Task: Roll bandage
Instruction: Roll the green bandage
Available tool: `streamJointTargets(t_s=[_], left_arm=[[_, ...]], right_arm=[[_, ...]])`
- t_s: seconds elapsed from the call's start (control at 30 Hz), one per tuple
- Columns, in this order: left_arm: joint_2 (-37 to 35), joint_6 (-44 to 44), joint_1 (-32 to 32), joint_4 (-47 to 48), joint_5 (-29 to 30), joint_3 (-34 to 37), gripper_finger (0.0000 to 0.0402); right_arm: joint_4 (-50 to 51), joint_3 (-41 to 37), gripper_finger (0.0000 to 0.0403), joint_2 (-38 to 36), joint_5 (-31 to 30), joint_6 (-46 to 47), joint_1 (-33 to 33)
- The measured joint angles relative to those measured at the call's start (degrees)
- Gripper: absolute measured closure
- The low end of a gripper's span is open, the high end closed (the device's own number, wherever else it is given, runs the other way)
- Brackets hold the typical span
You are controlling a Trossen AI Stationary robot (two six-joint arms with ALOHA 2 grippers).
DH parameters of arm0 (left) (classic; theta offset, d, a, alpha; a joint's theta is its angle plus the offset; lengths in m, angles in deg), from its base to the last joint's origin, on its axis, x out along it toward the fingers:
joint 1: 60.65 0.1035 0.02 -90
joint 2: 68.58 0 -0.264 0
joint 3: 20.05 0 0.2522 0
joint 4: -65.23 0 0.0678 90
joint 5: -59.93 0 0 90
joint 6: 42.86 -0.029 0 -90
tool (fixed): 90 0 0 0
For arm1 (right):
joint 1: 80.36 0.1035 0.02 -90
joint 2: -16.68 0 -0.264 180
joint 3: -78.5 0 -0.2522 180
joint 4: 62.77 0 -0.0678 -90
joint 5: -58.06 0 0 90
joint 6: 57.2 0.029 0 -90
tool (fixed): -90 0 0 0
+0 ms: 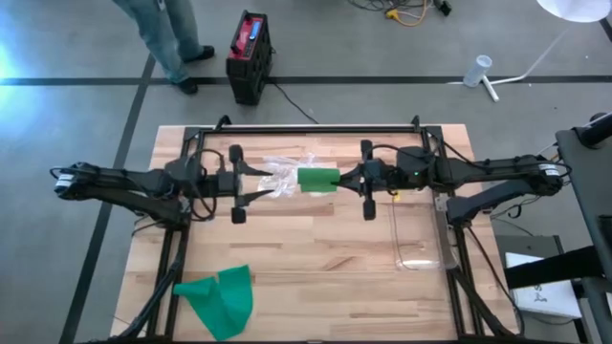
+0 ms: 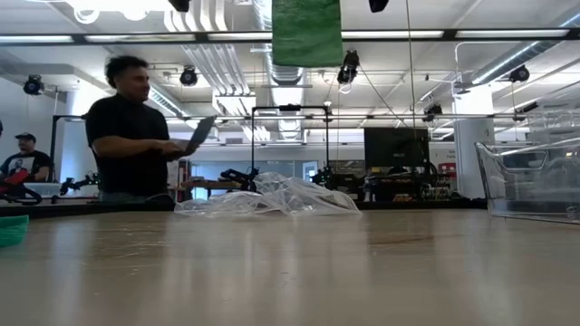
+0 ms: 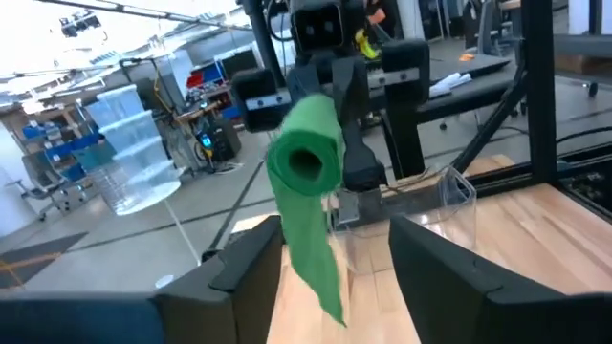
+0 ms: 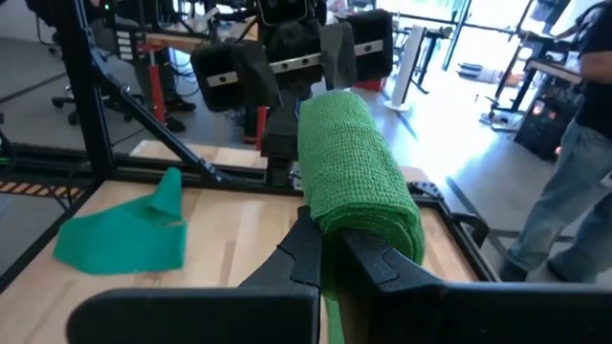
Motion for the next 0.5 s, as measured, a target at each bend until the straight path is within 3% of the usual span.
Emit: streamJointTargets(t_s=[0.23,0.5], left_arm=[[3.5,0.0,-0.3,-2.6,0.0,-1.6,0.0195],[11.8,-1.3,-1.1,-2.7,0.4,-6.7,0.0195]], right_arm=[[0.6,0.0,0.04,0.4,-0.3,0.6,0.0],[0.2,-0.1,0.04,1.3,-0.6,-0.4,-0.2]])
